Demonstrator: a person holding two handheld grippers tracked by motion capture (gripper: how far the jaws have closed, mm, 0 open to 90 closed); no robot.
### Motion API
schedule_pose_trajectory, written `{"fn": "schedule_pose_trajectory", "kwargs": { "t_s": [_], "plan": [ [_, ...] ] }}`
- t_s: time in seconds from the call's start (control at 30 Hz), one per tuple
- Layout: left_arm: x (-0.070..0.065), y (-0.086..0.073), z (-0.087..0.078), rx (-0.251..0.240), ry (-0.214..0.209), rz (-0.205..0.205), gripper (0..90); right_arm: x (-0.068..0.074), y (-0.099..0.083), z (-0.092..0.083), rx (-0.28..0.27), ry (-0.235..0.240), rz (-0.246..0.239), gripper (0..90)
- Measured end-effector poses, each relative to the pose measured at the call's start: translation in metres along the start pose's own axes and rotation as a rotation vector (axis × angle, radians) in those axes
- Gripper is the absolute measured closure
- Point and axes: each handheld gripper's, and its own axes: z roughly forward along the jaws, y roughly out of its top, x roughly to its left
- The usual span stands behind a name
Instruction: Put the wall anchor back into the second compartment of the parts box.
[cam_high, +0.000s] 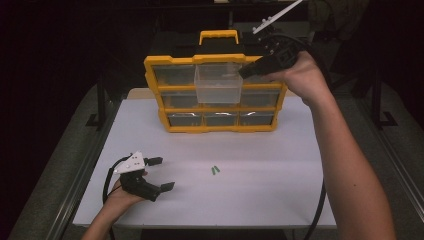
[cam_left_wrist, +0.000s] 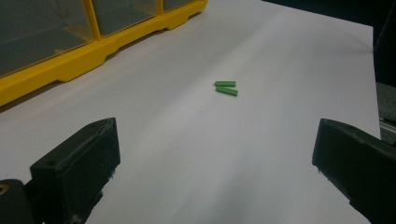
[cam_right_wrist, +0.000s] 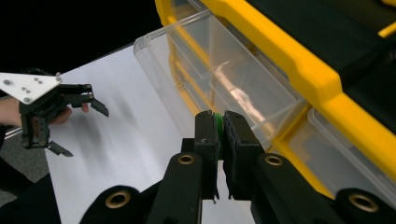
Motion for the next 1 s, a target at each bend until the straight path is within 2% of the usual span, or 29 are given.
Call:
{"fn": "schedule_pose_trajectory", "kwargs": {
  "t_s": [0.2, 0.27, 0.37, 0.6, 0.67, 0.73, 0.9, 0.97, 1.0],
  "plan": [
    [0.000, 0.000, 0.000, 0.000, -0.002, -0.002, 0.8, -0.002, 0.012, 0.010, 0.005, -0.006, -0.017, 83.7],
    [0.000, 0.000, 0.000, 0.000, -0.003, -0.002, 0.8, -0.002, 0.016, 0.015, 0.018, -0.008, -0.018, 83.7],
    [0.000, 0.000, 0.000, 0.001, -0.003, 0.002, 0.8, -0.003, 0.020, 0.023, 0.042, -0.014, -0.043, 83.3],
    [0.000, 0.000, 0.000, 0.001, -0.004, 0.011, 0.8, -0.006, 0.023, 0.035, 0.074, -0.008, -0.048, 82.9],
    [0.000, 0.000, 0.000, 0.000, -0.004, 0.011, 0.8, -0.006, 0.024, 0.037, 0.073, -0.012, -0.050, 74.5],
    [0.000, 0.000, 0.000, -0.003, -0.004, 0.005, 0.8, -0.006, 0.024, 0.035, 0.055, -0.021, -0.051, 70.3],
    [0.000, 0.000, 0.001, -0.002, -0.005, 0.004, 0.8, -0.007, 0.021, 0.022, 0.013, -0.027, -0.023, 61.2],
    [0.000, 0.000, 0.001, -0.004, -0.005, 0.005, 0.8, -0.007, 0.019, 0.018, 0.012, -0.029, -0.010, 59.5],
    [0.000, 0.000, 0.001, -0.004, -0.004, 0.005, 0.8, -0.008, 0.016, 0.013, 0.006, -0.040, -0.011, 54.8]
  ]
}}
